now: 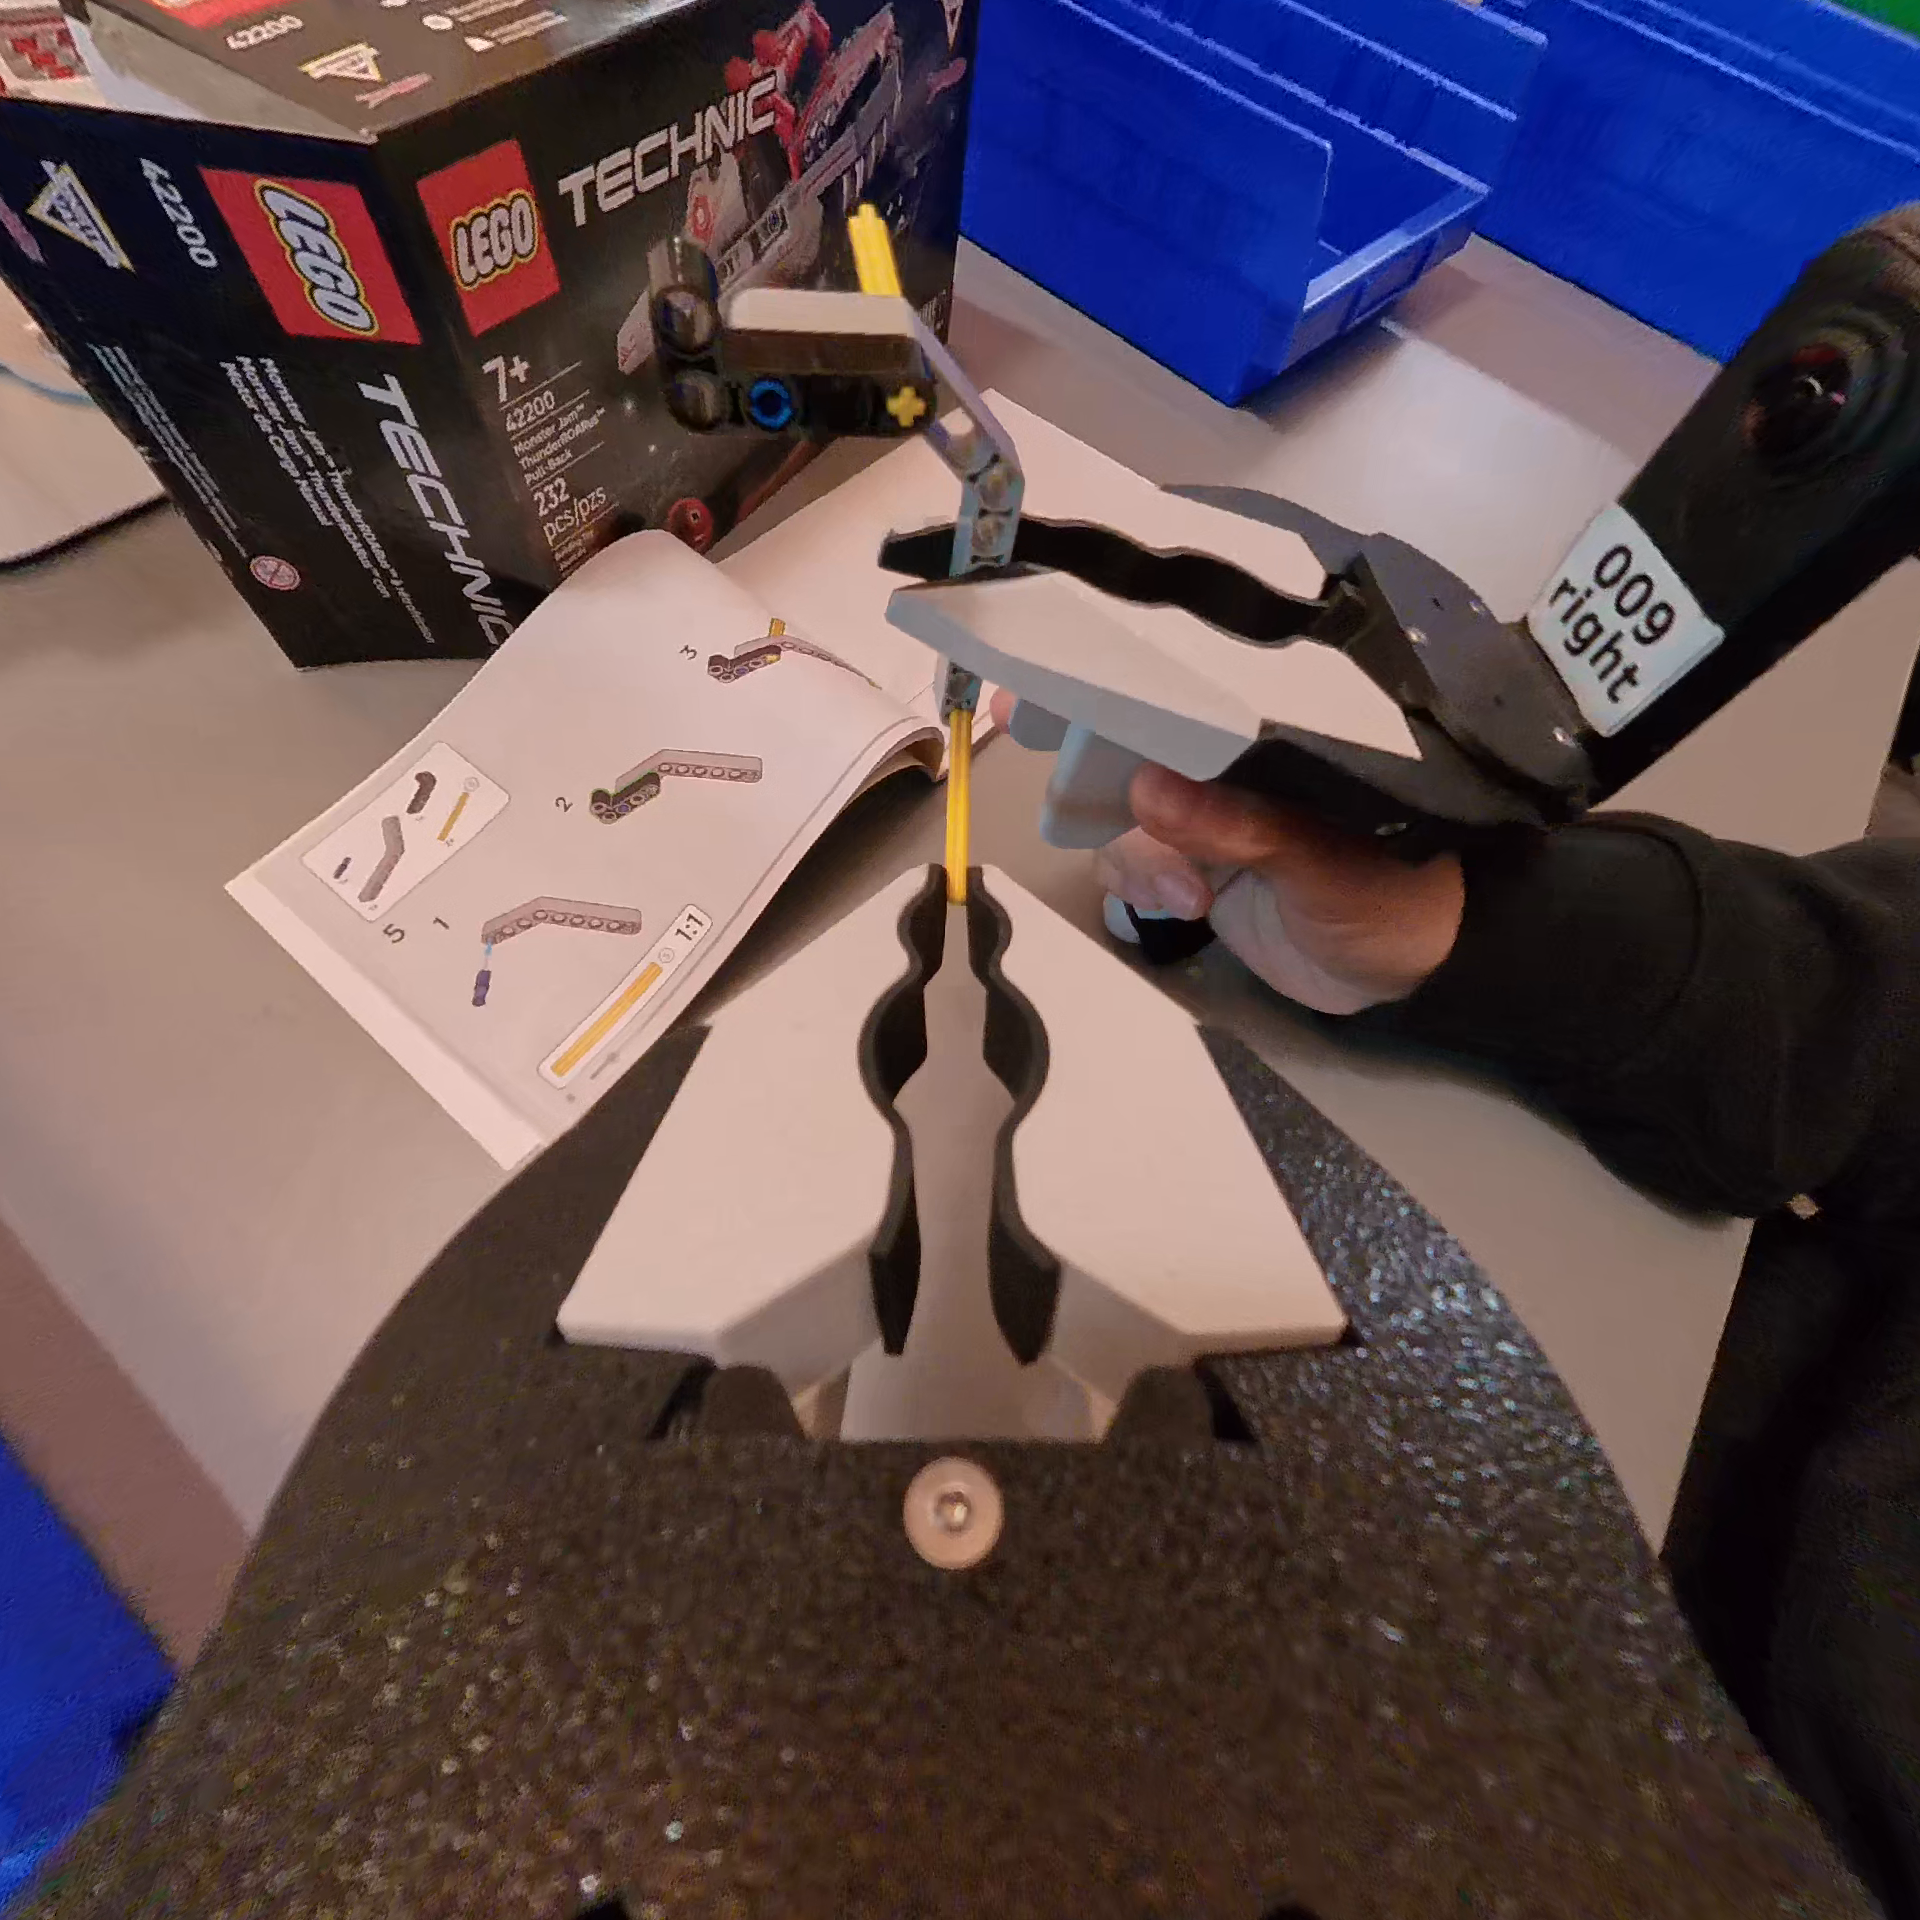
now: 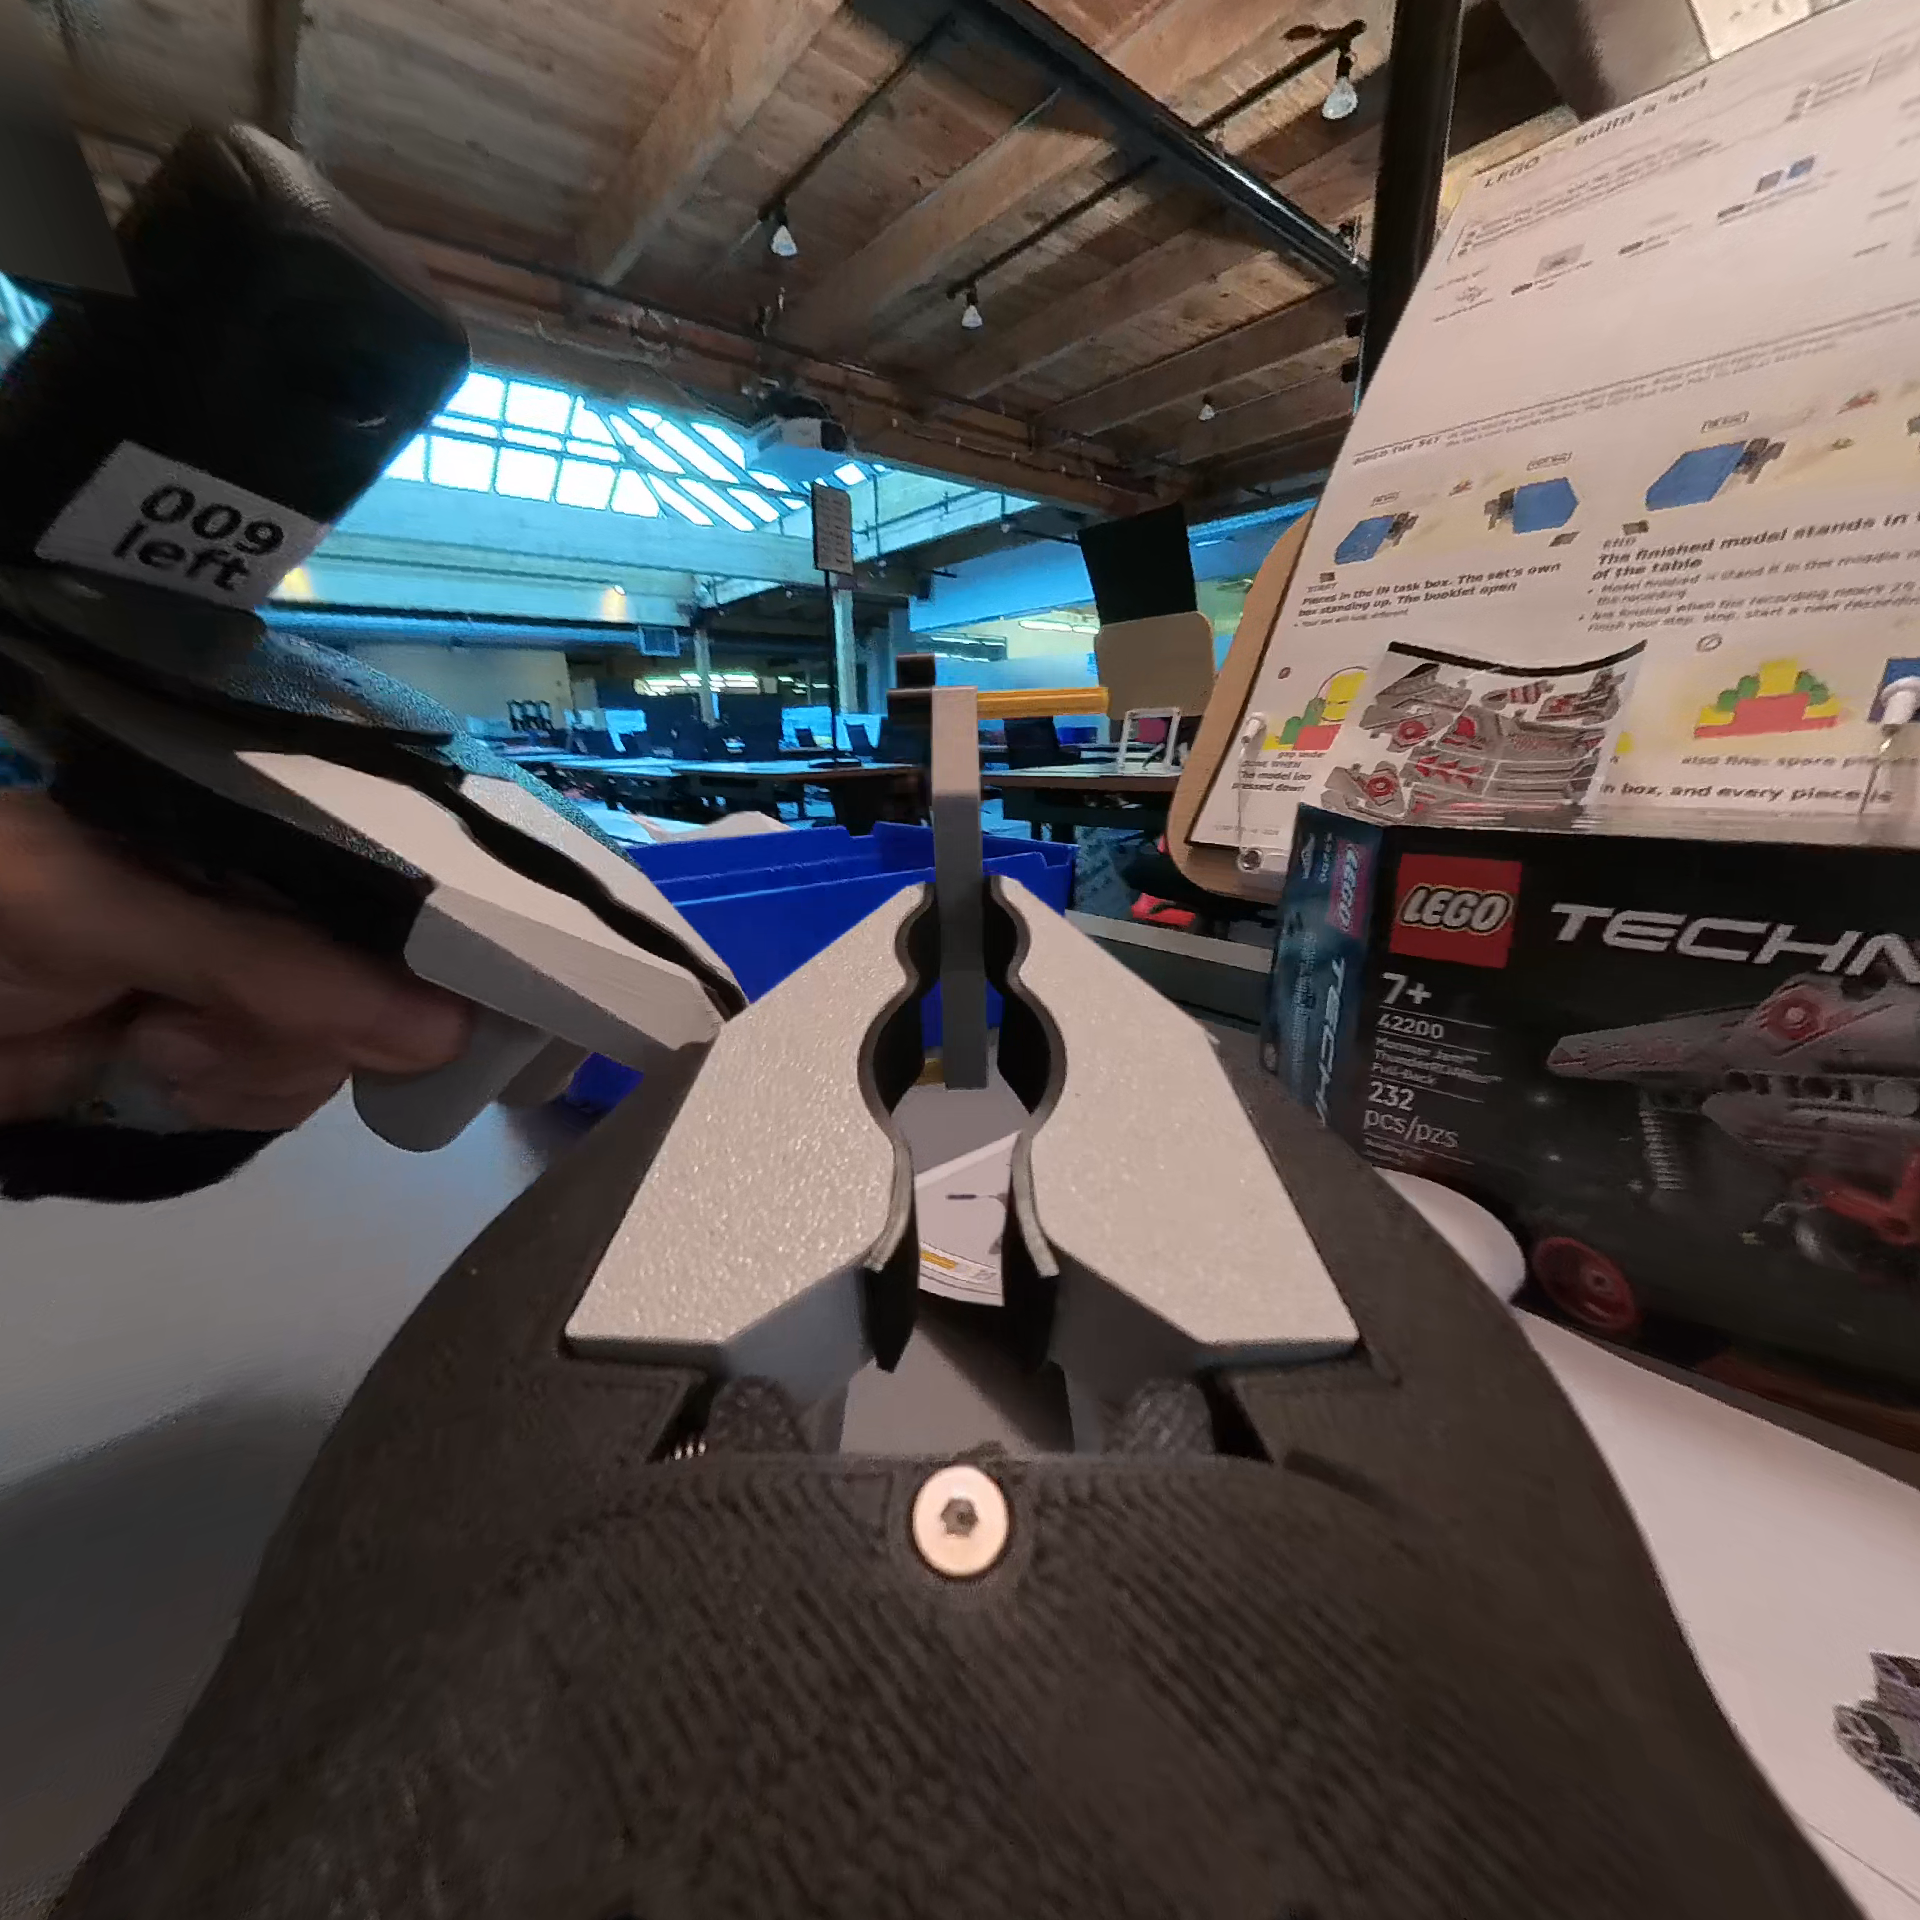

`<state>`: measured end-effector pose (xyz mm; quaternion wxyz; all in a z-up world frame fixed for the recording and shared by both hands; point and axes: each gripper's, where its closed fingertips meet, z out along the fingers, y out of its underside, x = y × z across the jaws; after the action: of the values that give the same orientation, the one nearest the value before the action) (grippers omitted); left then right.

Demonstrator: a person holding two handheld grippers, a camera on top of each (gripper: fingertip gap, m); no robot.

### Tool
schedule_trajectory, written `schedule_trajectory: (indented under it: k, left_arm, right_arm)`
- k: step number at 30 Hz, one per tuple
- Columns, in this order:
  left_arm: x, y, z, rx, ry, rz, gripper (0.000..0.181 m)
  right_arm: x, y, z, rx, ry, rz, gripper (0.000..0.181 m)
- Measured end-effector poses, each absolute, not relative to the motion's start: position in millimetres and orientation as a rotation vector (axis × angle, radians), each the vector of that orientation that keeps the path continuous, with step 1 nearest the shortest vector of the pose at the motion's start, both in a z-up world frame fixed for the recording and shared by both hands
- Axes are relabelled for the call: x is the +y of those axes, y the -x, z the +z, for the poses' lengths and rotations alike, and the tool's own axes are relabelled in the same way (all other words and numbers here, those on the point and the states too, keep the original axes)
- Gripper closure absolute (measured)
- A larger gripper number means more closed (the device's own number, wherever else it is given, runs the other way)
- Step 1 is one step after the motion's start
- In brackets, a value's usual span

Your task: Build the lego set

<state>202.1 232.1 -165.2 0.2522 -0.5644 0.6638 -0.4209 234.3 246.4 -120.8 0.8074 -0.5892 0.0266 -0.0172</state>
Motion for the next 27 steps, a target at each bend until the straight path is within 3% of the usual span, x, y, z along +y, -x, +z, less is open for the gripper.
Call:
schedule_trajectory:
  k: [27]
  left_arm:
    - [227.8, -207.5, -148.1, 1.545, 1.716, -1.861, 0.18]
  right_arm:
    - [242.6, -231.4, -112.8, -0.071, 1.257, -0.243, 0.175]
